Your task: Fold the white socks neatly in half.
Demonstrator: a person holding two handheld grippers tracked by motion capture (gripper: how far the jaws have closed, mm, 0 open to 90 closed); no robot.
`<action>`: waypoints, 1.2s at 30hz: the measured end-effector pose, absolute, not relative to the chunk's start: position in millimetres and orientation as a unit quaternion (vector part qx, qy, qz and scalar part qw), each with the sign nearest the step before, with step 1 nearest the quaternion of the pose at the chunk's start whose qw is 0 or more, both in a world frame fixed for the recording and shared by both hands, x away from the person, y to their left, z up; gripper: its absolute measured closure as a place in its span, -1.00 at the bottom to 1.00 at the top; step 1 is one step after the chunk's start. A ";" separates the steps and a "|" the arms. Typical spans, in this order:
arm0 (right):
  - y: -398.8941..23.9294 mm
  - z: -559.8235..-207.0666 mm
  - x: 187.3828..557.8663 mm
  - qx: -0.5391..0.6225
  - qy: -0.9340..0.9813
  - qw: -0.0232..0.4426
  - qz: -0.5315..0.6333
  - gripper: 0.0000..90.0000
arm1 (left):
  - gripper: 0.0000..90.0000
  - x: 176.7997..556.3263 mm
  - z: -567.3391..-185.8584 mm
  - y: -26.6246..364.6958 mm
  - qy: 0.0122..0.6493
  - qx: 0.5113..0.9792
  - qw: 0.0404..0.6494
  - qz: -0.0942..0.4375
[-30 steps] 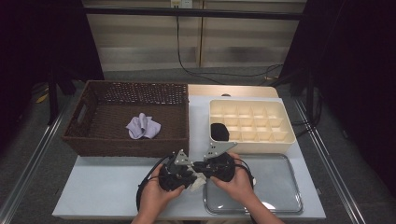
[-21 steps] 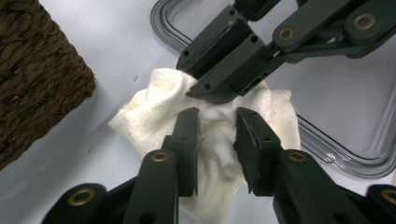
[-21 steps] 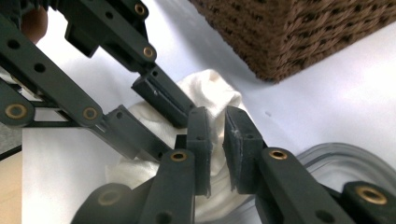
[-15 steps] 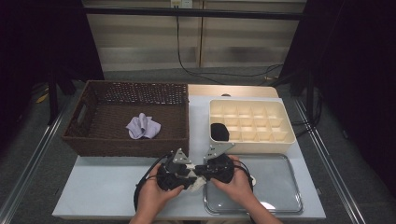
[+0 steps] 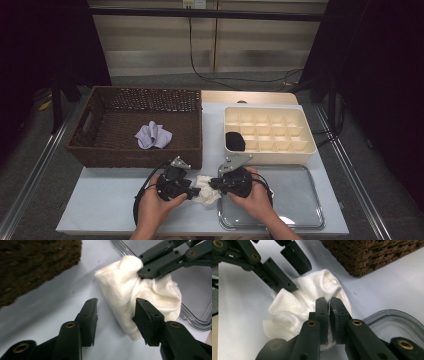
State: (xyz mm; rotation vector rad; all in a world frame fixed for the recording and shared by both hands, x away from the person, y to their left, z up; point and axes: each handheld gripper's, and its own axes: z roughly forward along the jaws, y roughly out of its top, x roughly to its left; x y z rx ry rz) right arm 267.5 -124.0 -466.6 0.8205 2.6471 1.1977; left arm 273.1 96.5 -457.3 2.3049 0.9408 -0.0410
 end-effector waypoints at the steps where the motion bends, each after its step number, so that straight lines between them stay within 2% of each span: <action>1: -124.2 -466.6 267.5 0.271 0.875 0.061 0.396 0.89 | 0.20 272.9 -459.3 93.7 0.354 0.879 0.319 -0.018; 10: -127.3 -458.1 263.7 0.277 0.868 0.076 0.405 0.80 | 0.19 268.8 -462.4 82.9 0.348 0.885 0.308 0.009; 15: -121.6 -448.9 258.3 0.256 0.870 0.077 0.415 0.86 | 0.19 268.0 -462.4 81.9 0.354 0.882 0.310 0.009; 21: -120.7 -465.3 259.5 0.251 0.877 0.056 0.405 0.95 | 0.22 268.4 -456.6 85.8 0.355 0.884 0.304 0.016; 22: -121.6 -465.6 259.3 0.254 0.876 0.055 0.407 0.96 | 0.27 267.7 -452.1 87.7 0.353 0.881 0.314 0.014; 23: -122.0 -465.2 259.3 0.253 0.877 0.055 0.404 0.96 | 0.44 266.1 -448.0 88.0 0.350 0.879 0.322 0.019; 26: -122.3 -465.7 259.8 0.253 0.877 0.055 0.404 0.97 | 0.80 261.1 -435.6 86.2 0.341 0.877 0.337 0.032; 28: -122.6 -465.9 259.7 0.256 0.876 0.054 0.405 0.97 | 0.91 258.7 -431.8 81.2 0.334 0.877 0.344 0.039; 36: -125.4 -466.5 256.3 0.254 0.878 0.054 0.402 0.98 | 1.00 273.4 -461.8 69.4 0.353 0.874 0.334 0.022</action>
